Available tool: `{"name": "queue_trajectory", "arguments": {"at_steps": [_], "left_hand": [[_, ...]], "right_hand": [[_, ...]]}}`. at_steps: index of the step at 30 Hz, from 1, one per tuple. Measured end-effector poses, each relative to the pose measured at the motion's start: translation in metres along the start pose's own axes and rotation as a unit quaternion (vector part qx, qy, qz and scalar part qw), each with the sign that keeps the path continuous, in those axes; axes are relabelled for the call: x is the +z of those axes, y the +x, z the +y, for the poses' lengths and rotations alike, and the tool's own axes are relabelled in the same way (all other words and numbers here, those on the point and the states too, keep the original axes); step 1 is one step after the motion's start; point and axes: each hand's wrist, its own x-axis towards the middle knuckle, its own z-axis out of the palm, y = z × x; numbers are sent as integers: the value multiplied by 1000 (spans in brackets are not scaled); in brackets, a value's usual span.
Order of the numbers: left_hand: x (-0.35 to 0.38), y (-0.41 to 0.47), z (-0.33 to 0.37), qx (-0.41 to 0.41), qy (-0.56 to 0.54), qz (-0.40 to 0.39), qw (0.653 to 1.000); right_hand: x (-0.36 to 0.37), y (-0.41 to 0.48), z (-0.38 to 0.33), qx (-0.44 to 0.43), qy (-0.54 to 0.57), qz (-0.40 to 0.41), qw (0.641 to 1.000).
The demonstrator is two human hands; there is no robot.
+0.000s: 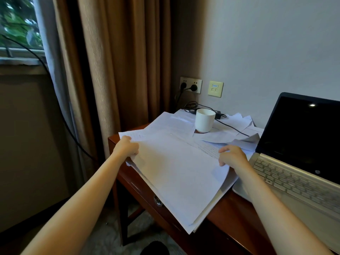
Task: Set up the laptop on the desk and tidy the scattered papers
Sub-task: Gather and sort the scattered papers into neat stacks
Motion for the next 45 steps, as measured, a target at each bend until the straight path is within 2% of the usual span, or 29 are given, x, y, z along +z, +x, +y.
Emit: {"name": "queue_trajectory", "arguments": {"at_steps": [2, 5, 7, 10, 13, 18, 21, 24, 29, 32, 36, 39, 42, 45], "left_hand": [[0, -1, 0, 17, 52, 2, 998], [1, 0, 1, 36, 206, 25, 978], [3, 4, 4, 55, 240, 54, 968], [7, 17, 14, 74, 223, 19, 972], [9, 28, 20, 74, 213, -7, 974], [0, 51, 4, -13, 186, 4, 982], [-7, 62, -4, -43, 98, 6, 994], [-15, 68, -7, -85, -43, 11, 995], [-19, 83, -11, -82, -120, 36, 989], [-20, 94, -7, -98, -168, 24, 981], [-19, 102, 0, -103, -173, 1, 979], [-15, 105, -4, -113, -242, -55, 962], [-10, 109, -9, -108, -191, -55, 974], [-8, 111, -6, -99, -87, -64, 989]], "right_hand": [[1, -2, -3, 1, -95, -19, 995], [4, -7, -14, -2, -244, -17, 970], [8, -1, -21, -34, -264, -19, 964], [21, 12, -39, -76, -130, -66, 986], [40, 20, -52, -102, -81, -78, 988], [81, 32, -73, -142, -128, -76, 979], [101, 37, -91, -149, -186, -52, 970], [116, 44, -102, -130, -204, -37, 970], [124, 59, -105, -106, -240, -27, 964], [130, 65, -113, -135, -245, -41, 959], [149, 68, -134, -192, -245, -71, 948], [170, 67, -151, -217, -208, -112, 947], [194, 68, -157, -239, -257, -106, 931], [207, 71, -155, -237, -293, -58, 924]]}}
